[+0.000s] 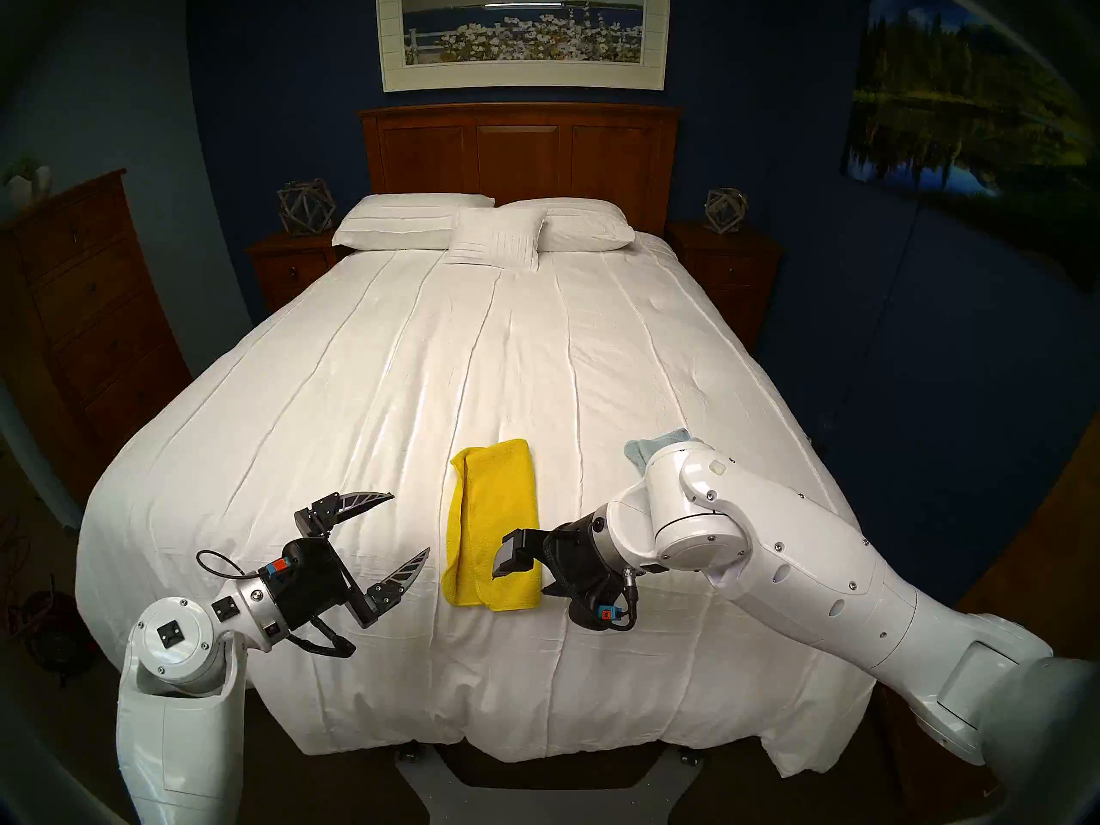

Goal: Fold the hand towels twice and stack them up

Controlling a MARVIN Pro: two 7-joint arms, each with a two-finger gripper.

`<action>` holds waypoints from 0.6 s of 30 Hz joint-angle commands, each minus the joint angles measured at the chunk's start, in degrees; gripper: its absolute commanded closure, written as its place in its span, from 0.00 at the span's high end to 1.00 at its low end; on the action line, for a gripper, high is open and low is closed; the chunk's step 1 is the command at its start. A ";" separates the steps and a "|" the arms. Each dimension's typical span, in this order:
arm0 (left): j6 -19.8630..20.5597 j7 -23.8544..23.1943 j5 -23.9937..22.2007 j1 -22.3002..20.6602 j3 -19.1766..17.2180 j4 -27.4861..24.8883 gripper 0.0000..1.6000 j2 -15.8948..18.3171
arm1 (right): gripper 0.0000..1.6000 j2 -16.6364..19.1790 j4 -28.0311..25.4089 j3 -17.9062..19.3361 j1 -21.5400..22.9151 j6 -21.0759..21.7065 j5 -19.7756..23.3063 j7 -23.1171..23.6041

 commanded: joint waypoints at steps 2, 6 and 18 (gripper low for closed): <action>0.15 -0.13 -0.18 0.02 -0.07 -1.06 1.00 0.02 | 1.00 -1.62 1.34 -0.06 -0.23 0.33 -1.79 -2.18; -0.88 1.32 1.95 0.47 -0.68 -1.33 1.00 -0.18 | 1.00 -0.85 1.27 0.34 -0.03 -0.36 -1.74 -2.37; 0.82 -1.54 -1.93 4.72 -6.29 -2.64 1.00 0.19 | 1.00 -1.48 2.37 -0.80 0.22 -1.89 -6.67 -3.57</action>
